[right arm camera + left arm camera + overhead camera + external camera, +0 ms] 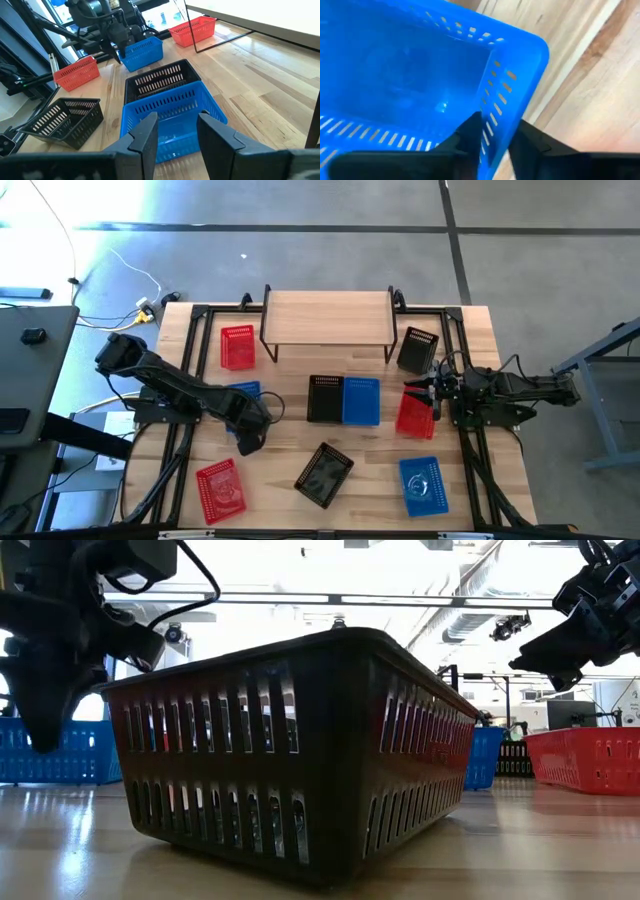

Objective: Stack baskets on shelf by color
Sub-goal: Put the top left blue bin on the shelf

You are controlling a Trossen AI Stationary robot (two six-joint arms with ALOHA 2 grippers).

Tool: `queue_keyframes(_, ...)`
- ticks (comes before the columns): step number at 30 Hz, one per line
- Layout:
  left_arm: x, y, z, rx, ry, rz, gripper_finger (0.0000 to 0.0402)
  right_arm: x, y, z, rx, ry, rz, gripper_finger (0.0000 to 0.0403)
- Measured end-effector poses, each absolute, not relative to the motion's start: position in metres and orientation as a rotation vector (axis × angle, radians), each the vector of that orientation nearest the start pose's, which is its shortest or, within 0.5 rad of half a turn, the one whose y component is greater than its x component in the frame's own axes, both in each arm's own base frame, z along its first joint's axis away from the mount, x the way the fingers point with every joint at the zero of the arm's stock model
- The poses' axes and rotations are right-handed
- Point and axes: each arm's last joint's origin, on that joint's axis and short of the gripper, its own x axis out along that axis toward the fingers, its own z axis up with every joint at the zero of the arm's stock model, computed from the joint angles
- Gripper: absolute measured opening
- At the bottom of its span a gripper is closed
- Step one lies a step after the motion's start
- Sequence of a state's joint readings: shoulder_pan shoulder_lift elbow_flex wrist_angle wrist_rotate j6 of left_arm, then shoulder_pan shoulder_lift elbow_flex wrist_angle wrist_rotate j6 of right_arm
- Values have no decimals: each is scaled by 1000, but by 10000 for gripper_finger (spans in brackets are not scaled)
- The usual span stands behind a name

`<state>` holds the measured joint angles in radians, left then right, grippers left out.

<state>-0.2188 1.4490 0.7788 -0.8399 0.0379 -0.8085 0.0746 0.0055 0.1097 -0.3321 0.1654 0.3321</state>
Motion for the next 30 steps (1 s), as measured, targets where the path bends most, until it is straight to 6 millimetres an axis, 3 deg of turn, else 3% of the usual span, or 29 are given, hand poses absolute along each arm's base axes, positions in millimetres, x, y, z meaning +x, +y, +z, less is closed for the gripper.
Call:
queue_keyframes(4, 217, -50, 165, -521, 1483, 407, 8, 87, 2, 168, 303, 209, -127, 122)
queue_keyframes(11, 230, -53, 183, -556, 1432, 362, 3, 87, 2, 168, 303, 209, -127, 122)
queue_keyframes(18, 253, -57, 227, -531, 1310, 308, 2, 87, 2, 168, 303, 209, -127, 122)
queue_keyframes(30, 267, -45, 303, -309, 1154, 323, 1, 87, 2, 168, 303, 209, -127, 122)
